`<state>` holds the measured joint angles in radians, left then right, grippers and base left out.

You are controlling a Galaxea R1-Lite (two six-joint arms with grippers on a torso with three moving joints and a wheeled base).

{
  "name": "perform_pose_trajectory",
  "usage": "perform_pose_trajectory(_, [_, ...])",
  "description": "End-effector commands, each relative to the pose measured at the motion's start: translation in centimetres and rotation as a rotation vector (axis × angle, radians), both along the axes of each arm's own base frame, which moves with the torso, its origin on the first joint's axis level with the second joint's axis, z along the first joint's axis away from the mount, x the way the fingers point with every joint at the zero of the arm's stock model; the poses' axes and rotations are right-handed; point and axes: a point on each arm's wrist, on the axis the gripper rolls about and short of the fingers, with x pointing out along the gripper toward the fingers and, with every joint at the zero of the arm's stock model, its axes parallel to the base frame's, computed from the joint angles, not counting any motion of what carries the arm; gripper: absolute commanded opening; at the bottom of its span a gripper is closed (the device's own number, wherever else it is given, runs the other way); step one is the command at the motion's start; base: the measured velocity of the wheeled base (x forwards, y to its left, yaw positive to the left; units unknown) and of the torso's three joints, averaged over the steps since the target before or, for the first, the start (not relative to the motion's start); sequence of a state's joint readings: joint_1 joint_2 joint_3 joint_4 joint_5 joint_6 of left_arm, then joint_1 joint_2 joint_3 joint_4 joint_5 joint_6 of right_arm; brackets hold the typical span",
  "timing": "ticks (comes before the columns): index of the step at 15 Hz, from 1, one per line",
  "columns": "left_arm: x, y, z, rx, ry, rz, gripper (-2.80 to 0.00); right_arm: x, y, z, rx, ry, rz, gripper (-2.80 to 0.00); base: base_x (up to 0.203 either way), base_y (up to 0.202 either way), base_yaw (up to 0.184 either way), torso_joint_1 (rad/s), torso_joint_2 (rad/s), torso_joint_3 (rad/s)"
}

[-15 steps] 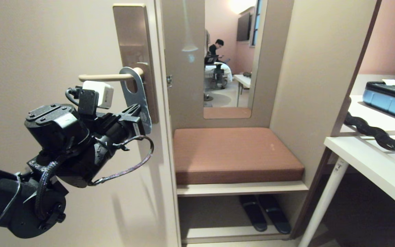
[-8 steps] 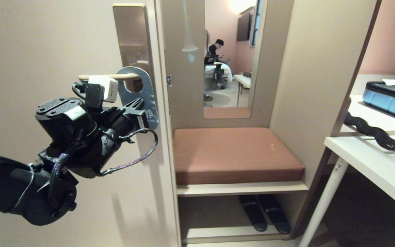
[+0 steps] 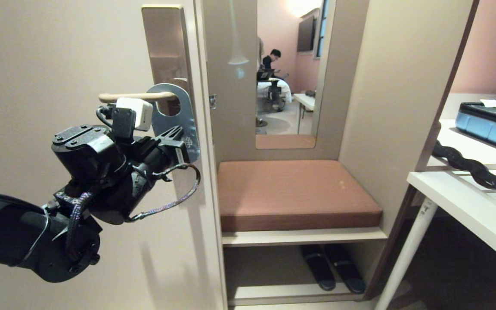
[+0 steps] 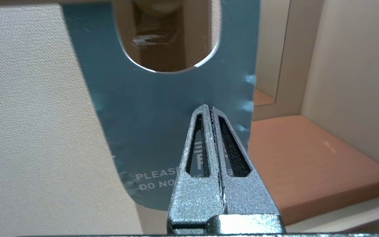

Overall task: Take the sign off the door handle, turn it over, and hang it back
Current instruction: Hang the sign back with the other side facing out

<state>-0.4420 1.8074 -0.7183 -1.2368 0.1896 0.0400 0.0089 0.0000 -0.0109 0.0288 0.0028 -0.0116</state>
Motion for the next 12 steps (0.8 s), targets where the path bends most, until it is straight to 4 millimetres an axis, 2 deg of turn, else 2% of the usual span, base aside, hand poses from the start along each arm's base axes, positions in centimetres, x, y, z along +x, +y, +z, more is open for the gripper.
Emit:
perform_pose_trajectory(1, [-0.4,-0.4,0.1,-0.002,-0.006,-0.012,-2.8,0.0,0.0,0.0,-0.001,0.0,0.001,-2.8,0.0,0.0,0.0,0.0,0.0,0.0])
perform_pose_trajectory(8, [-2.5,0.3,-0.5,0.033,0.022,-0.019,-2.8,0.0,0.0,0.0,-0.001,0.0,0.001,-2.8,0.0,0.0,0.0,0.0,0.0,0.0])
perform_pose_trajectory(12, [-3.9,1.1,0.0,0.029,0.014,-0.019,-2.8,0.0,0.0,0.0,-0.001,0.0,0.001,-2.8,0.0,0.0,0.0,0.0,0.0,0.0])
